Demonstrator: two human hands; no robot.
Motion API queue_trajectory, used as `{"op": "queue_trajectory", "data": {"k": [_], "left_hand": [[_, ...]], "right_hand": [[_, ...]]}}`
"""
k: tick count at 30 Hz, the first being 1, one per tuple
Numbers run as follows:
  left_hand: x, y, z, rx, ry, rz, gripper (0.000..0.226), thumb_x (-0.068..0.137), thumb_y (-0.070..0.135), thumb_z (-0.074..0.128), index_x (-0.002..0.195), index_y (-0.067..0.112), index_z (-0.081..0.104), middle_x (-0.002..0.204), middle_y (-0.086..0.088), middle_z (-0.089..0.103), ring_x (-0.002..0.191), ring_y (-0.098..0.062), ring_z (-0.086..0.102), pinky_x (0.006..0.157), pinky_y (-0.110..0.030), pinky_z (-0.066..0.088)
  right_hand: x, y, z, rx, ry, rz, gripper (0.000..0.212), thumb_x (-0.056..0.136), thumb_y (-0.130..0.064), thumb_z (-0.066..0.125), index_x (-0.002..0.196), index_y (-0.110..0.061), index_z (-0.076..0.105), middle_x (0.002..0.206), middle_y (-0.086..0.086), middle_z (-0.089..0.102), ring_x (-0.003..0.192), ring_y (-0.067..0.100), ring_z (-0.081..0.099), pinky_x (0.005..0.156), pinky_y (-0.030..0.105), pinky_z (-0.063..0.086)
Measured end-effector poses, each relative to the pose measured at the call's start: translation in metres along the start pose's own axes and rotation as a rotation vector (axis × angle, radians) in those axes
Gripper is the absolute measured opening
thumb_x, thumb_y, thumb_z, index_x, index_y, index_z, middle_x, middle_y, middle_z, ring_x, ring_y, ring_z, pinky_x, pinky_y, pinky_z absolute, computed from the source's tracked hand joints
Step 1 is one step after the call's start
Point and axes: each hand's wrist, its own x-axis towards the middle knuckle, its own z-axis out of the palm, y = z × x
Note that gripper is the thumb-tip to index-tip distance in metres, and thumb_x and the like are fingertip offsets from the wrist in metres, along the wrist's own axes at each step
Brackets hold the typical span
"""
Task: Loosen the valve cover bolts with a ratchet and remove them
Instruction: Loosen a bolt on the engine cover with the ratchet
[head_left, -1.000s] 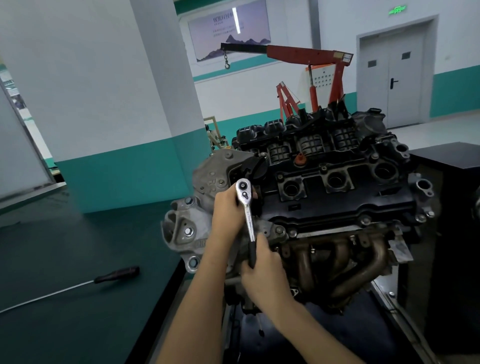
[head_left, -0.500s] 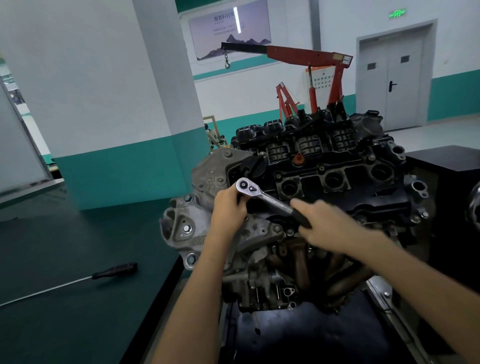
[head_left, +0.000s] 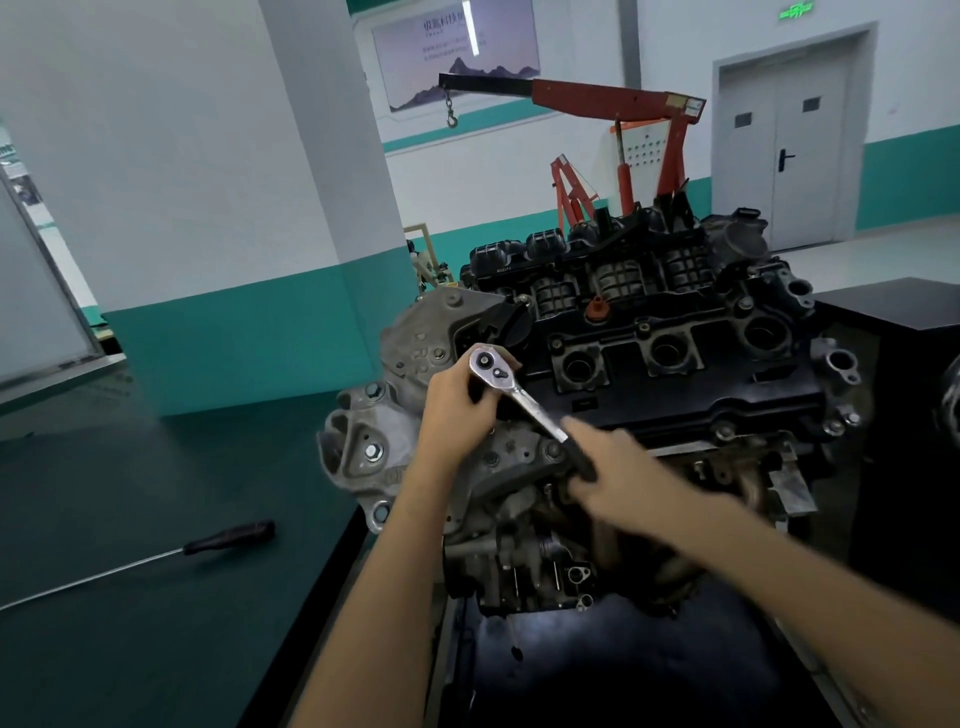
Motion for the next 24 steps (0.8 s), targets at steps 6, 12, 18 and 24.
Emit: {"op": "queue_trajectory", "data": {"k": [6, 12, 18, 24], "left_hand": [[0.001, 0.000, 0.003, 0.059, 0.057, -0.064, 0.015, 0.092, 0.003, 0.060, 0.091, 0.011, 0.072, 0.070, 0.002, 0.067, 0.056, -0.005, 0.051, 0.060, -0.017, 0.039], [0.003, -0.003, 0.007, 0.147, 0.093, -0.124, 0.015, 0.085, -0.006, 0.053, 0.084, 0.001, 0.066, 0.062, -0.004, 0.061, 0.057, -0.023, 0.055, 0.059, -0.032, 0.041], [0.001, -0.002, 0.004, 0.048, 0.089, -0.123, 0.031, 0.086, -0.002, 0.061, 0.075, 0.027, 0.061, 0.075, 0.010, 0.068, 0.074, -0.002, 0.064, 0.070, -0.011, 0.046], [0.001, 0.000, 0.000, 0.058, -0.047, -0.047, 0.024, 0.087, -0.001, 0.054, 0.098, 0.015, 0.069, 0.088, 0.004, 0.071, 0.077, -0.011, 0.063, 0.073, -0.022, 0.046]], "right_hand": [[0.038, 0.012, -0.077, -0.632, 0.054, -0.205, 0.034, 0.089, -0.018, 0.055, 0.121, -0.023, 0.048, 0.074, -0.004, 0.045, 0.074, 0.028, 0.059, 0.058, 0.032, 0.036], [-0.016, -0.021, 0.027, 0.063, 0.105, 0.061, 0.025, 0.084, -0.015, 0.057, 0.098, -0.022, 0.038, 0.073, 0.005, 0.054, 0.073, 0.034, 0.061, 0.061, 0.037, 0.047], [-0.008, -0.062, 0.089, 0.282, 0.182, 0.134, 0.043, 0.087, -0.012, 0.052, 0.126, -0.012, 0.033, 0.095, 0.016, 0.064, 0.085, 0.037, 0.064, 0.071, 0.044, 0.055], [-0.003, -0.005, -0.002, -0.084, -0.036, -0.024, 0.033, 0.083, -0.014, 0.059, 0.111, -0.021, 0.043, 0.073, -0.001, 0.048, 0.077, 0.035, 0.062, 0.065, 0.035, 0.047]]}}
